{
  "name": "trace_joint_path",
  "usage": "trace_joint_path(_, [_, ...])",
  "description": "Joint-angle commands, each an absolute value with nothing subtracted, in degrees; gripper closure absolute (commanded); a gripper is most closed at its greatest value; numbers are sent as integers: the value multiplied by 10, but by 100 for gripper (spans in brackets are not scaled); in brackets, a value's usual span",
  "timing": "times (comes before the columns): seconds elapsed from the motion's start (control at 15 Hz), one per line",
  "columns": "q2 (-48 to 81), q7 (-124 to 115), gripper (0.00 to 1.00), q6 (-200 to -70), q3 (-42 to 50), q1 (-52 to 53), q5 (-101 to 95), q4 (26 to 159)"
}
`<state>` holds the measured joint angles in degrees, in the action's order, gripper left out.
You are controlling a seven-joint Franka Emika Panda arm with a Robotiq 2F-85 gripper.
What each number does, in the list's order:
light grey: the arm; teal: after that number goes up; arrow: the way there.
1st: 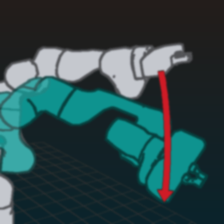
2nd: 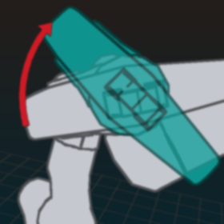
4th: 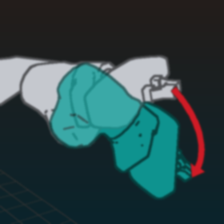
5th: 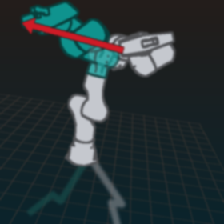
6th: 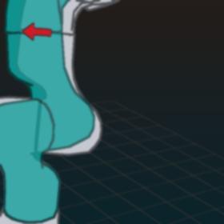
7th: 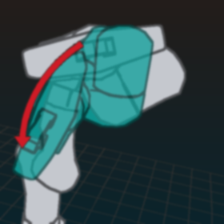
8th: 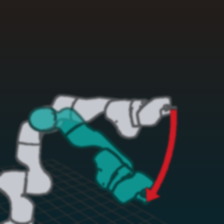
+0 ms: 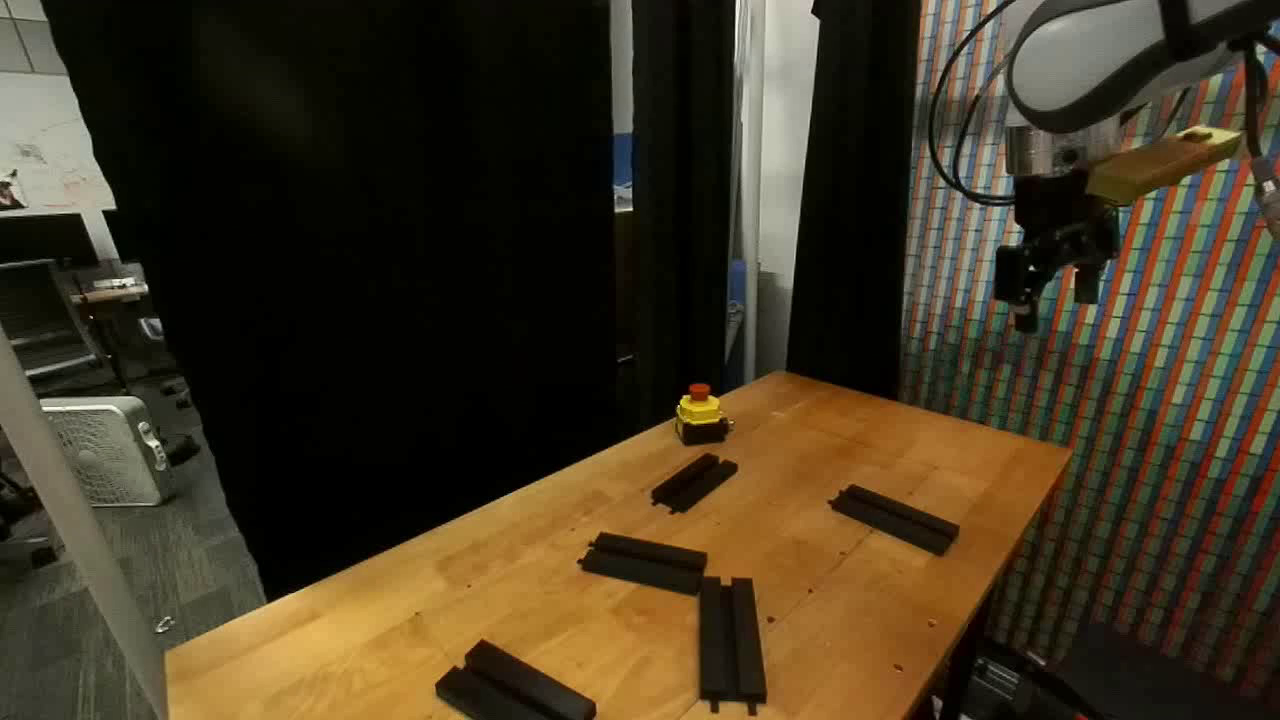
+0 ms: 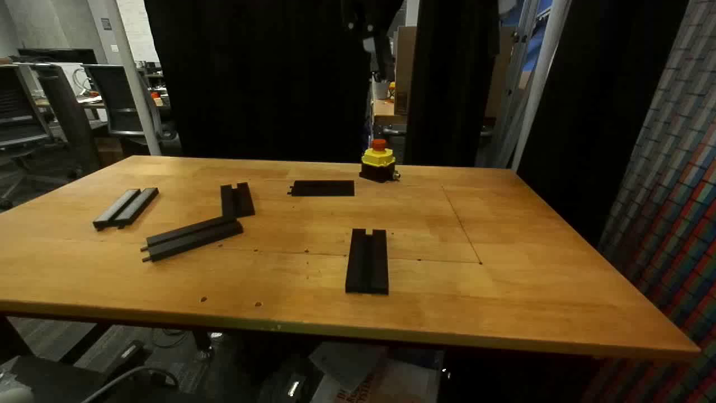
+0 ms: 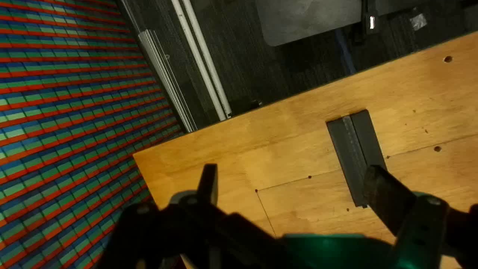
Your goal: Arrange the black objects together
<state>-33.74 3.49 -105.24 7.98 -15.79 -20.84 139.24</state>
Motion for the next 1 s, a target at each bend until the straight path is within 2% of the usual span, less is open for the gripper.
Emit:
trace_joint_path(0.0, [-338,30,0,-1049,88,-147,-213,1388])
trace_joint_path(0.53, [-353,39,0,-1068,94,-137,-203,1403])
trace_joint_path(0.93, [-338,70,0,-1143,110,-104,-166,1450])
